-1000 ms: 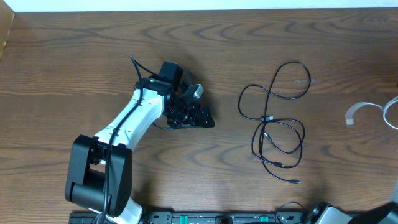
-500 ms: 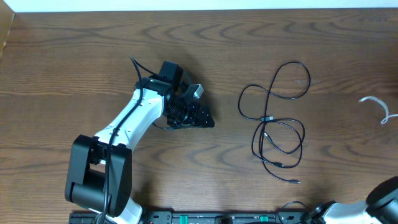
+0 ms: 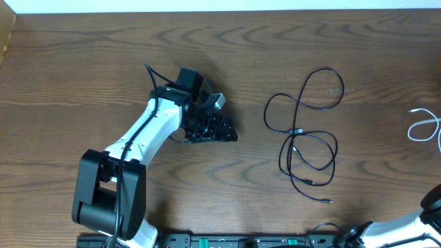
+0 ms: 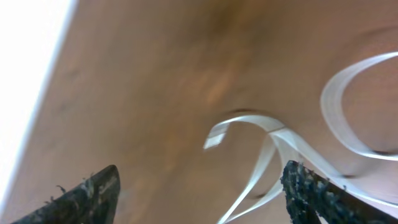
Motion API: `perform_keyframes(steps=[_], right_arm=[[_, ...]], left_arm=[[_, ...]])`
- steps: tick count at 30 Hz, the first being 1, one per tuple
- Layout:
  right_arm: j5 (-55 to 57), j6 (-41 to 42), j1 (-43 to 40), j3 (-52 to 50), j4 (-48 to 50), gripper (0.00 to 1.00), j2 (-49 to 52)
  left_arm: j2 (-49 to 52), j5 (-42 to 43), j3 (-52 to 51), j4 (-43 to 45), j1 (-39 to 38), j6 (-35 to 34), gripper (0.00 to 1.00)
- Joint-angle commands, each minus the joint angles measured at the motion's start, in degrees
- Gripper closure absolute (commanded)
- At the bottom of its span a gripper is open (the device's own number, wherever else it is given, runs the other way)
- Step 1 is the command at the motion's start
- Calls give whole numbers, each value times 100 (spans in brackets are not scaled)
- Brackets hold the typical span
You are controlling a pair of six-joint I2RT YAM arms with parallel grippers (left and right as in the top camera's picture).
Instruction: Untangle cables
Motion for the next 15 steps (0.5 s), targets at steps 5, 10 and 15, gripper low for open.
perform_keyframes(steps=[5, 10, 15], right_arm=[[-1620, -721, 457, 118, -975, 26, -57], [-1434, -1486, 1110, 20, -1860, 27, -57], [-977, -2129, 1950, -166, -2387, 20, -57]], left_arm=[[55, 50, -28, -17, -17, 55, 18], [55, 52, -28, -17, -17, 57, 18], [55, 50, -28, -17, -17, 57, 18]])
